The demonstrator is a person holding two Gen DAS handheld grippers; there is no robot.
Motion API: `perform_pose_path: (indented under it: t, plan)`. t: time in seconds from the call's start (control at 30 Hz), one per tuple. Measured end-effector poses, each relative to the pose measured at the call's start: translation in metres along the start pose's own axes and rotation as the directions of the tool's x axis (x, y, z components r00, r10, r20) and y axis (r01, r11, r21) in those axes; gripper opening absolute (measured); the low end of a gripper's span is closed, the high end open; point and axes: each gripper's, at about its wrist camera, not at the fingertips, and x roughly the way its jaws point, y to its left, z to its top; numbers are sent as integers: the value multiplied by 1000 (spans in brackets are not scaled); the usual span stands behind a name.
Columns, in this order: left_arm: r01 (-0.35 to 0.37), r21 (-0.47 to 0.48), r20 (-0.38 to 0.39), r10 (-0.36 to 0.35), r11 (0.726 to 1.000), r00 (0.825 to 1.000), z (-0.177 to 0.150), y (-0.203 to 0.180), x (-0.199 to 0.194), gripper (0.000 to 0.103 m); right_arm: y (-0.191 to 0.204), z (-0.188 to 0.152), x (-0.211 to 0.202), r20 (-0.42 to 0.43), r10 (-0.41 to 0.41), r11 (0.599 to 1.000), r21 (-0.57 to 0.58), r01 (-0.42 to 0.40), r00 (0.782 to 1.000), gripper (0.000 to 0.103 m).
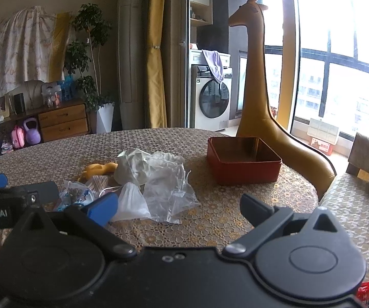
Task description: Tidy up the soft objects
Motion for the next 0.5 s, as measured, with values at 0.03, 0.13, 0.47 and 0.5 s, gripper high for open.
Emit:
perform_pose_path:
  t: [0.03,0.13,0.47,0.5]
  plan:
    - [-3,1,1,3,1000,1000,1,0,0,103,0,0,0,2,1,1000,1,-1,1000,101]
    - [-9,3,5,9,1000,1000,2,0,2,103,0,0,-1,7,2,1000,2,-2,1000,101]
    - [-11,24,6,10,1000,1000,2,-4,3,103,-1,1,-1,6,0,1000,5,0,1000,101]
    - [-11,26,6,10,1000,1000,2,-4,3,103,-1,1,-1,6,0,1000,5,0,1000,101]
